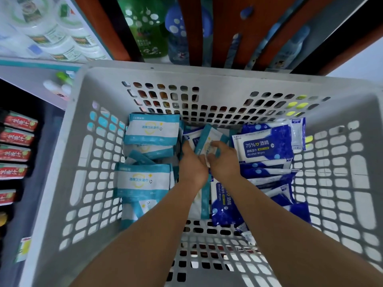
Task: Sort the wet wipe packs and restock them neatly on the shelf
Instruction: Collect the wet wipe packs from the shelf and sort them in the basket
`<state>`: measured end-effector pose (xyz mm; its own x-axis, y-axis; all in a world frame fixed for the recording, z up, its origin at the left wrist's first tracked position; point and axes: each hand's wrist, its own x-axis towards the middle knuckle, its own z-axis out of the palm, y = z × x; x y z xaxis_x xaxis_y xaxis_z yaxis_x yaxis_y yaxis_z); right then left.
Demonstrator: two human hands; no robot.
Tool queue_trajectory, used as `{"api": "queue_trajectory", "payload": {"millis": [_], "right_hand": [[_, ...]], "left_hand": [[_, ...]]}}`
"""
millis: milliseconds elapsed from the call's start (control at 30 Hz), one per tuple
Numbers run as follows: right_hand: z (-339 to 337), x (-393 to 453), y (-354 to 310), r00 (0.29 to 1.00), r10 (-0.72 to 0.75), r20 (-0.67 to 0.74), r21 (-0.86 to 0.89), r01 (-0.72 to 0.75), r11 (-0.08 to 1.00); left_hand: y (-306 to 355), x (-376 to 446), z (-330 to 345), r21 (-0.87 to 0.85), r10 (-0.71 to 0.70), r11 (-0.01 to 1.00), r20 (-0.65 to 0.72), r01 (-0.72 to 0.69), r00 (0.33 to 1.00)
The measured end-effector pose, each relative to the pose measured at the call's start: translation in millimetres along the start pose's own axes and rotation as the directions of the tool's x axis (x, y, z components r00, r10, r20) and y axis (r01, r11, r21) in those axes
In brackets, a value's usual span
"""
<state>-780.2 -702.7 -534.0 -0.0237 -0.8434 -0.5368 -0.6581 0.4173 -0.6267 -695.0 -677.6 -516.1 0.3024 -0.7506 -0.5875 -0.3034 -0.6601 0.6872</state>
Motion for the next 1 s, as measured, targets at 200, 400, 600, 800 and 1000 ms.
{"api": "queue_trajectory", "payload": {"millis": [200, 400, 600, 800, 1000], "right_hand": [[-13.2, -8.2, 9.1, 1.0, 0.007, 0.023, 0.122, -0.01, 0.992], [-25.3, -22.0, 0.8, 0.982, 0.18, 0.054, 0.549, -0.18, 0.816], [-50.4, -24.6, -8.2, 0.97, 0.241, 0.006, 0.575, -0.2, 0.793], [-70.3, -31.6, -15.2, 0.996, 0.084, 0.035, 0.431, -0.091, 0.898], [-69.4, -35.0, -29.8, 0.964, -0.061, 0.259, 0.227, 0.0, 0.974]], "left_hand": [[10.8, -4.0, 2.9, -0.132, -0.123, 0.984, -0.004, 0.121, 0.992], [21.6, -16.0, -10.7, -0.25, -0.059, 0.966, 0.028, 0.064, 0.998], [29.5, -27.7, -18.5, -0.254, -0.038, 0.966, 0.058, 0.051, 0.998], [31.9, -45.7, -13.3, -0.254, -0.058, 0.964, 0.105, 0.083, 0.993], [23.3, -54.0, -26.9, -0.263, -0.082, 0.961, 0.025, 0.086, 0.996]]}}
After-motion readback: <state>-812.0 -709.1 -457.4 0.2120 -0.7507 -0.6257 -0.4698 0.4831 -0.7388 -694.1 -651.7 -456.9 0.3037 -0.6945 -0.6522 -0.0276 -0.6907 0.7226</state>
